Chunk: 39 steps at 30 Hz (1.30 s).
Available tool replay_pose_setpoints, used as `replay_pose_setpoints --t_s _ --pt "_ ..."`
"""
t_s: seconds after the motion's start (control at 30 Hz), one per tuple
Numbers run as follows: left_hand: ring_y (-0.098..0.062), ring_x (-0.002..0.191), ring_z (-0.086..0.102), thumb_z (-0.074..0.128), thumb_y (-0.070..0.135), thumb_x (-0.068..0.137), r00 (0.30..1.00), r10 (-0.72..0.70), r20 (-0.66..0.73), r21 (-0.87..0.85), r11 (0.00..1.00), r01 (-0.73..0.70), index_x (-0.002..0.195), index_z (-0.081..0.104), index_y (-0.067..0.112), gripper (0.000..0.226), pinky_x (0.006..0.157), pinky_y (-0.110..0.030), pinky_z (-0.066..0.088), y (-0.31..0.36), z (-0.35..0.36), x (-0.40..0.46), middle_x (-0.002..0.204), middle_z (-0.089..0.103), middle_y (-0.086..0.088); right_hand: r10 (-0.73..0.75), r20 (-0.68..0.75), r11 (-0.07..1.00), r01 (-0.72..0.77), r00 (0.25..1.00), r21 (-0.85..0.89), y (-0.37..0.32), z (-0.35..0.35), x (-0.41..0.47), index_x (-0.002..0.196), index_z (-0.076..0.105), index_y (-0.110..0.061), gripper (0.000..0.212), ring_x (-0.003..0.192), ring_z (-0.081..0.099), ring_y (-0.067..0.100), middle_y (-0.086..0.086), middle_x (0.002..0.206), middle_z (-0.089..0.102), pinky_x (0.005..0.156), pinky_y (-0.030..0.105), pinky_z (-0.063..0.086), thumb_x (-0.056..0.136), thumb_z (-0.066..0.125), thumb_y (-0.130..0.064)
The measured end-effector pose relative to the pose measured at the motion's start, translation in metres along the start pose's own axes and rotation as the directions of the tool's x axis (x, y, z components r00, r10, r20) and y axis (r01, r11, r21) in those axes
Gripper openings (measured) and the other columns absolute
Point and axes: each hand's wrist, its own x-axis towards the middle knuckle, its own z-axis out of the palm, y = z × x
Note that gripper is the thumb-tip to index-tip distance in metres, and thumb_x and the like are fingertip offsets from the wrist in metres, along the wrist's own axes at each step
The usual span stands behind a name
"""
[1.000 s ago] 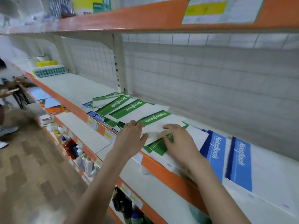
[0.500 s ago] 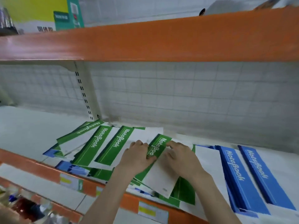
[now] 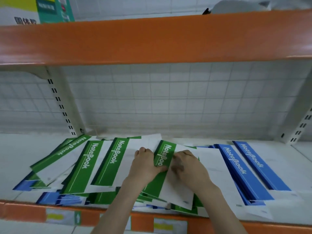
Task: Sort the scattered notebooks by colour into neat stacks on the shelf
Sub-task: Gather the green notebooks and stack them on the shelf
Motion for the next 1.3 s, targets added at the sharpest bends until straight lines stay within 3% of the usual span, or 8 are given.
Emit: replay_pose_setpoints --t_s 0.2,0.47,0.67,0.87,1.03,1.1,1.17,1.3 --pt "-0.017 0.086 0.060 0.079 0.033 0.074 1.000 0.008 -0.026 -0.256 0.967 -0.014 0.104 0.035 0.016 0.056 0.059 -0.020 0.044 0.032 0.012 0.000 0.102 0.059 -0.002 0.093 0.007 0.996 -0.093 0.996 -0.003 0.015 -0.021 -0.001 0.116 0.058 -0.024 0.032 0.100 0.056 0.017 -0.002 0.114 0.055 0.078 0.028 0.049 0.084 0.060 -0.021" --pt "-0.001 0.074 0.054 0.059 0.015 0.092 0.993 -0.009 -0.116 -0.421 0.906 -0.041 0.110 0.041 0.020 0.026 0.052 -0.009 0.042 0.067 0.032 -0.003 0.106 0.065 -0.001 0.092 -0.032 0.995 -0.091 0.995 0.037 0.030 -0.037 -0.008 0.104 0.060 -0.021 0.020 0.088 0.063 0.015 -0.003 0.102 0.067 0.075 0.030 0.054 0.093 0.052 -0.036" --pt "0.010 0.080 0.048 0.044 0.009 0.098 0.998 -0.030 0.057 -0.621 0.782 0.059 0.133 0.044 0.017 0.036 0.059 -0.004 0.042 0.073 0.040 -0.002 0.113 0.051 0.009 0.052 0.118 0.997 -0.058 0.992 0.046 0.040 -0.042 -0.010 0.083 0.057 -0.021 0.038 0.070 0.061 0.011 -0.004 0.079 0.063 0.063 0.028 0.053 0.091 0.046 -0.056" --pt "-0.005 0.096 0.056 0.037 -0.004 0.093 0.998 0.032 0.063 -0.658 0.753 0.017 0.124 0.052 0.037 0.054 0.073 -0.014 0.047 0.074 0.034 0.000 0.127 0.055 -0.001 0.097 0.163 0.991 -0.111 0.982 0.074 0.037 -0.046 -0.008 0.074 0.055 -0.021 0.033 0.060 0.060 0.011 -0.005 0.067 0.059 0.054 0.024 0.046 0.089 0.050 -0.050" --pt "-0.016 0.091 0.064 0.041 -0.012 0.086 0.988 0.153 -0.020 -0.469 0.871 -0.144 0.127 0.056 0.036 0.064 0.069 -0.012 0.050 0.072 0.030 -0.001 0.124 0.061 -0.004 0.155 0.119 0.988 -0.156 0.981 0.000 0.025 -0.047 -0.006 0.108 0.057 -0.013 0.032 0.082 0.064 0.022 0.002 0.086 0.064 0.066 0.030 0.050 0.085 0.051 -0.033" --pt "-0.015 0.105 0.058 0.047 -0.009 0.085 0.984 0.148 -0.097 -0.307 0.936 -0.171 0.130 0.056 0.029 0.059 0.082 -0.013 0.047 0.073 0.031 -0.002 0.127 0.059 -0.003 0.143 0.055 0.989 -0.141 0.988 -0.042 0.021 -0.045 -0.007 0.144 0.024 -0.012 0.060 0.089 0.062 0.025 0.007 0.098 0.065 0.071 0.032 0.049 0.091 0.046 -0.028" --pt "-0.021 0.114 0.053 0.051 -0.004 0.086 0.986 0.108 -0.124 -0.208 0.969 -0.132 0.131 0.053 0.021 0.052 0.092 -0.025 0.044 0.073 0.033 -0.003 0.125 0.058 -0.008 0.095 0.031 0.992 -0.092 0.995 -0.081 0.021 -0.042 -0.009 0.151 -0.004 -0.023 0.073 0.082 0.059 0.023 0.009 0.097 0.064 0.068 0.031 0.047 0.094 0.042 -0.020" --pt "-0.007 0.088 0.056 0.047 -0.008 0.087 0.989 0.095 -0.117 -0.298 0.946 -0.126 0.127 0.055 0.016 0.047 0.066 -0.005 0.042 0.075 0.037 -0.005 0.116 0.064 -0.006 0.090 0.069 0.981 -0.077 0.993 -0.176 0.024 -0.042 -0.007 0.125 0.048 -0.016 0.033 0.094 0.060 0.028 0.011 0.107 0.063 0.068 0.029 0.043 0.094 0.038 -0.014"
